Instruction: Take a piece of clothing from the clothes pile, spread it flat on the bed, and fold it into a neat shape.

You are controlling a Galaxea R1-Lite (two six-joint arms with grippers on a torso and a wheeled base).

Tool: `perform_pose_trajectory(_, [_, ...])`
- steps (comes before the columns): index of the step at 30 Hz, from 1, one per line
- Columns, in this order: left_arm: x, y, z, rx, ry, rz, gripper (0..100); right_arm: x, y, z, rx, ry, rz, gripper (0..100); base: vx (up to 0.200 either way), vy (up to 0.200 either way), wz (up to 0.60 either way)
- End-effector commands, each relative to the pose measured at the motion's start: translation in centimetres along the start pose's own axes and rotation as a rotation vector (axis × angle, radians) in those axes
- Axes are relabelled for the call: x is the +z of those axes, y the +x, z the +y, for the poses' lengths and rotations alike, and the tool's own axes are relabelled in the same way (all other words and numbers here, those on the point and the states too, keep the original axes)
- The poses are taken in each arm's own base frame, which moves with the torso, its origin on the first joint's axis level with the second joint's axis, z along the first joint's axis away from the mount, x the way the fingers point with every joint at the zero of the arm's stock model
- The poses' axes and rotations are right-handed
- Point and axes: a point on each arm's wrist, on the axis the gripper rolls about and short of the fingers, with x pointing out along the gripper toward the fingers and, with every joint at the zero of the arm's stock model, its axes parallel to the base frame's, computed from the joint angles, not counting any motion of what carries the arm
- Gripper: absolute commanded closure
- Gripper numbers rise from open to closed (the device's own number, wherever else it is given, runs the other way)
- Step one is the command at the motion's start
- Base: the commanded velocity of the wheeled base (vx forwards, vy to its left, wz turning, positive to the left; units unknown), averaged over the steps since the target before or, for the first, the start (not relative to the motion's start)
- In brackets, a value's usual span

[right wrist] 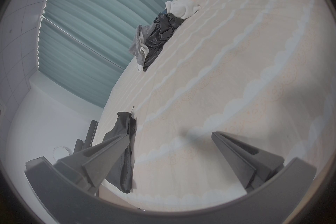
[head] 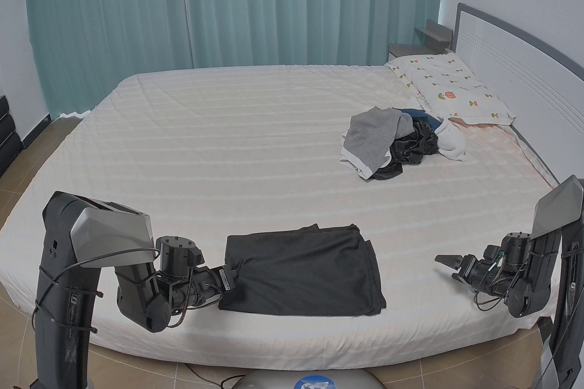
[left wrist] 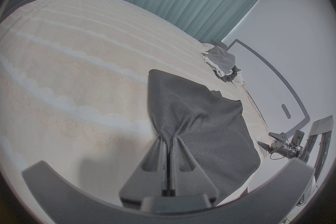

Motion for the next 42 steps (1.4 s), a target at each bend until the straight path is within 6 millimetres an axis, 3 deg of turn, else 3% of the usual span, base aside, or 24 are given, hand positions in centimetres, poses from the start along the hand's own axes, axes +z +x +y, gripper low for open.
perform_pose_trajectory(1, [-0.6, -0.6, 0.1, 0.016, -0.003, 0.022, 100, 0.0, 0.0, 0.0, -0.002, 0.001, 0.001, 0, 0.000, 0.000, 0.00])
perform_pose_trajectory(19, [0.1, -1.1, -0.2, 0.029, -0.019, -0.002, 100, -0.1, -0.1, -0.1, -0.002, 0.004, 0.002, 0, 0.000, 0.000, 0.00])
perform_pose_trajectory(42, [0.3, -1.2, 0.3, 0.073, -0.037, -0.026, 100, 0.0, -0.1, -0.1, -0.003, 0.005, 0.001, 0, 0.000, 0.200, 0.00])
